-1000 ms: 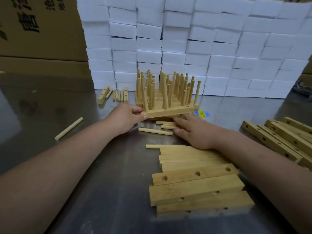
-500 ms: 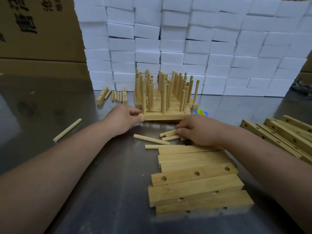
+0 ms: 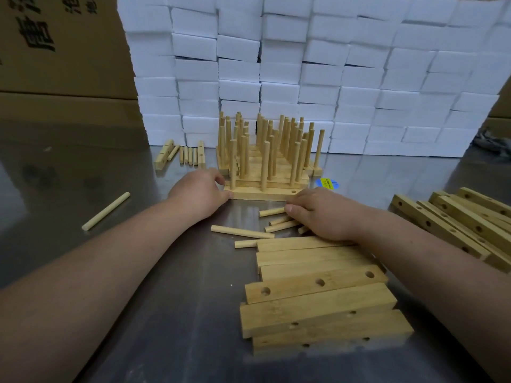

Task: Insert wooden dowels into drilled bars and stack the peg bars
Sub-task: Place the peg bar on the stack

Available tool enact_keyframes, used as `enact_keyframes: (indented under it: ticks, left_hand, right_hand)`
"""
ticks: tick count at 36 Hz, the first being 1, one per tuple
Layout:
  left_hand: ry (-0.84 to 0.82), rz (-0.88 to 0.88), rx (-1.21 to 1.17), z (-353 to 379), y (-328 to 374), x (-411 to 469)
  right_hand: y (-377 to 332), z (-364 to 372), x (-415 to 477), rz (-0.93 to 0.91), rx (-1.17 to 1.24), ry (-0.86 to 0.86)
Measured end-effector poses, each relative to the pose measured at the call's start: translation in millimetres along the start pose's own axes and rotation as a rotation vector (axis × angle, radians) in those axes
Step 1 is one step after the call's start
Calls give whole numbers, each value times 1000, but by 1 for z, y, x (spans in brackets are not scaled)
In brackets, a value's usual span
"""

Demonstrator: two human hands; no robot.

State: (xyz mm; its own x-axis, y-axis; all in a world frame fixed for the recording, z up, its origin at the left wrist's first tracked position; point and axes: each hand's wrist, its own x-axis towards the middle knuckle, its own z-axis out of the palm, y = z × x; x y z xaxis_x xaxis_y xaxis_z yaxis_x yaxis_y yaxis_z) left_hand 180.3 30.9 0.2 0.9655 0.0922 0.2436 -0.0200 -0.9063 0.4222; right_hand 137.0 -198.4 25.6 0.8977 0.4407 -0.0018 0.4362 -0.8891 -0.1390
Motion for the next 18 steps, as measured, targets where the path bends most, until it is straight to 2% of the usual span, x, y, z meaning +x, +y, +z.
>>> enact_keyframes:
  ticks: [6, 13, 18]
  left_hand:
    - [6, 66, -92, -1, 0, -4]
    - [-5, 66, -140, -3, 1, -6]
    - [0, 51, -56, -19, 10, -9]
  right_hand:
    - [0, 1, 0, 32, -10, -23]
    - [-1, 3, -1, 58, 55, -47]
    - [-2, 2, -1, 71, 5, -58]
